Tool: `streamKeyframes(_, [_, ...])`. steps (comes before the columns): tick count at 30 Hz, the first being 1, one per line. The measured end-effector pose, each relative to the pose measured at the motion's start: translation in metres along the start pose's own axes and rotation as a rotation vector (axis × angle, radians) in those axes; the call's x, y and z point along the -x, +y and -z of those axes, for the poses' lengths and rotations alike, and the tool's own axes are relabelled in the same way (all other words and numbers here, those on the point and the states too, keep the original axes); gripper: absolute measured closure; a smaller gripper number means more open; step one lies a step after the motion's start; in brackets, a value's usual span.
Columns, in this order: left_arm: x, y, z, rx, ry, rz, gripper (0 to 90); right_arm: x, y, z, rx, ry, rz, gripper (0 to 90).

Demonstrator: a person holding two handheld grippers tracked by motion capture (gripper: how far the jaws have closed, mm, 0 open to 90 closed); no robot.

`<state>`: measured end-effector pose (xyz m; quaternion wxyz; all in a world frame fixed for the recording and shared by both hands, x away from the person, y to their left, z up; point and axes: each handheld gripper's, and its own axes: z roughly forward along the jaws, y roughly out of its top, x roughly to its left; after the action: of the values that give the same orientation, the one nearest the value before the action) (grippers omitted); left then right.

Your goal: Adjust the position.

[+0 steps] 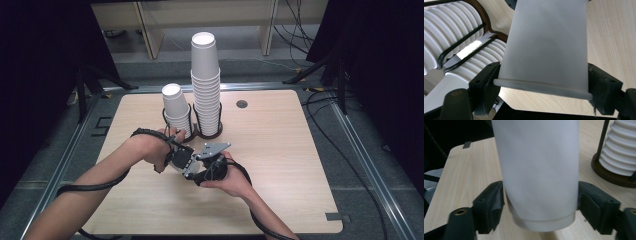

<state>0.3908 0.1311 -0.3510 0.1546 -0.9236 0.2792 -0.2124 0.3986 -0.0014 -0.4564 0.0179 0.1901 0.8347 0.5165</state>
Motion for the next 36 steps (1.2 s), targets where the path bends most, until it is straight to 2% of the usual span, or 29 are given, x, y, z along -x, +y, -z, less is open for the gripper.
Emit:
streamKeyframes(1, [0.000,0.000,0.000,0.001,0.001,0.001,20.8,-0.001,0.000,0.000,-0.001,0.002,-0.012,25.3])
streamKeyframes(3, [0.001,0.000,0.000,-0.002,-0.008,0.012,20.7,0.000,0.000,-0.001,0.019,-0.007,0.022,25.7])
streamKeyframes(5, [-0.001,0.000,0.000,0.000,0.013,-0.006,20.7,0.001,0.000,0.000,0.000,-0.025,0.040,26.1])
streamKeyframes(7, [-0.001,0.000,0.000,0.000,-0.006,-0.005,20.7,-0.001,-0.001,0.000,-0.002,-0.030,0.013,26.7])
streamKeyframes(9, [0.000,0.000,0.001,-0.004,0.009,0.006,20.6,-0.004,-0.002,-0.001,0.023,-0.012,-0.005,27.3])
streamKeyframes(10, [0.000,0.000,0.000,-0.003,0.010,0.011,20.5,-0.004,-0.002,-0.002,0.030,-0.019,0.001,27.5])
streamKeyframes(11, [-0.001,0.000,0.000,-0.003,-0.006,0.000,20.4,-0.001,-0.001,-0.001,0.013,-0.031,0.059,27.7])
streamKeyframes(12, [0.002,-0.001,0.001,0.001,0.025,0.045,20.4,0.002,-0.002,0.001,-0.002,-0.039,0.111,27.9])
streamKeyframes(13, [0.001,-0.001,0.001,0.001,0.031,0.036,20.2,0.002,-0.003,0.002,-0.022,-0.046,0.109,28.2])
streamKeyframes(14, [0.000,-0.001,0.002,-0.003,0.033,0.029,20.2,0.003,-0.002,0.002,-0.004,-0.037,0.132,28.3])
streamKeyframes(16, [0.004,-0.002,0.002,0.008,0.054,0.084,19.8,0.002,-0.002,0.003,-0.001,-0.038,0.136,28.5])
streamKeyframes(18, [0.004,-0.001,0.002,0.010,0.061,0.086,19.4,0.000,-0.003,0.004,-0.005,-0.037,0.105,28.7])
streamKeyframes(20, [0.004,-0.001,0.003,0.013,0.071,0.085,18.8,0.001,-0.003,0.004,-0.005,-0.056,0.128,28.8])
streamKeyframes(21, [0.004,-0.001,0.004,0.014,0.063,0.089,18.3,0.003,-0.003,0.004,0.009,-0.069,0.180,28.9])
streamKeyframes(22, [0.004,-0.002,0.004,0.018,0.064,0.093,17.5,0.000,-0.004,0.005,0.003,-0.062,0.139,28.9])
streamKeyframes(23, [0.003,-0.002,0.004,0.022,0.065,0.092,16.6,0.000,-0.004,0.006,0.002,-0.065,0.142,28.9])
streamKeyframes(24, [0.004,-0.002,0.002,0.050,0.058,0.103,15.7,0.000,-0.004,0.006,0.006,-0.068,0.153,28.9])
streamKeyframes(25, [0.004,-0.003,0.003,0.060,0.044,0.121,14.5,0.002,-0.004,0.006,0.015,-0.076,0.187,29.0])
streamKeyframes(26, [0.004,-0.004,0.003,0.091,0.051,0.154,13.6,0.002,-0.004,0.007,0.012,-0.072,0.184,28.9])
streamKeyframes(31, [0.003,-0.011,0.006,0.214,0.093,0.218,5.2,0.003,-0.006,0.012,0.021,-0.078,0.191,28.9])
streamKeyframes(32, [0.004,-0.013,0.006,0.244,0.106,0.240,4.2,0.003,-0.007,0.013,0.029,-0.090,0.202,28.9])
streamKeyframes(33, [0.005,-0.016,0.005,0.275,0.113,0.260,3.1,0.001,-0.008,0.014,0.025,-0.095,0.172,28.8])
streamKeyframes(34, [0.006,-0.020,0.005,0.310,0.123,0.288,2.2,0.002,-0.009,0.015,0.029,-0.091,0.197,28.8])
streamKeyframes(35, [0.008,-0.023,0.004,0.345,0.140,0.321,1.3,0.002,-0.010,0.016,0.036,-0.102,0.201,28.8])
streamKeyframes(36, [0.009,-0.027,0.003,0.383,0.155,0.354,0.9,0.002,-0.013,0.018,0.038,-0.105,0.181,28.8])
